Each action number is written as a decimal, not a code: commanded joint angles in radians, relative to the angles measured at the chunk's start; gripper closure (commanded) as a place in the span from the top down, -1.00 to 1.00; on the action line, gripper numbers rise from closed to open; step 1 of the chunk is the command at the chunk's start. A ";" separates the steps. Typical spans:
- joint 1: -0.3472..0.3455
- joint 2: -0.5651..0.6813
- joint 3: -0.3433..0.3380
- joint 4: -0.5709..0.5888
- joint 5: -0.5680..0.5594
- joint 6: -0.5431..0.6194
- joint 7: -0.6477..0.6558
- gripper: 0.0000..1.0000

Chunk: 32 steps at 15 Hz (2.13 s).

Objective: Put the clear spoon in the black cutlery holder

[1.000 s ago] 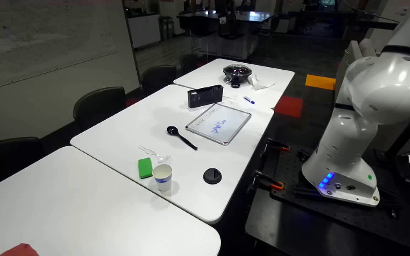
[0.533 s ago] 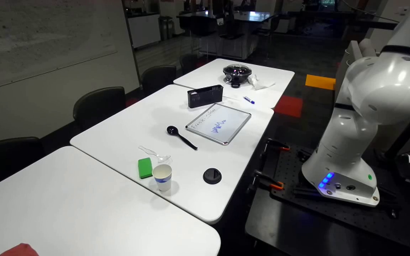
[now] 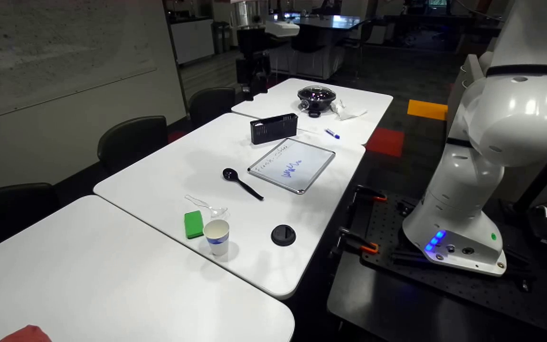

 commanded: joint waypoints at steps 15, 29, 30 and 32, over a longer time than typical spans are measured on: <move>-0.031 0.414 0.069 0.074 -0.072 0.488 0.153 1.00; -0.034 0.831 0.133 0.321 -0.039 0.701 0.110 1.00; -0.029 0.850 0.132 0.345 -0.042 0.695 0.113 1.00; -0.025 0.884 0.135 0.384 -0.045 0.680 0.113 1.00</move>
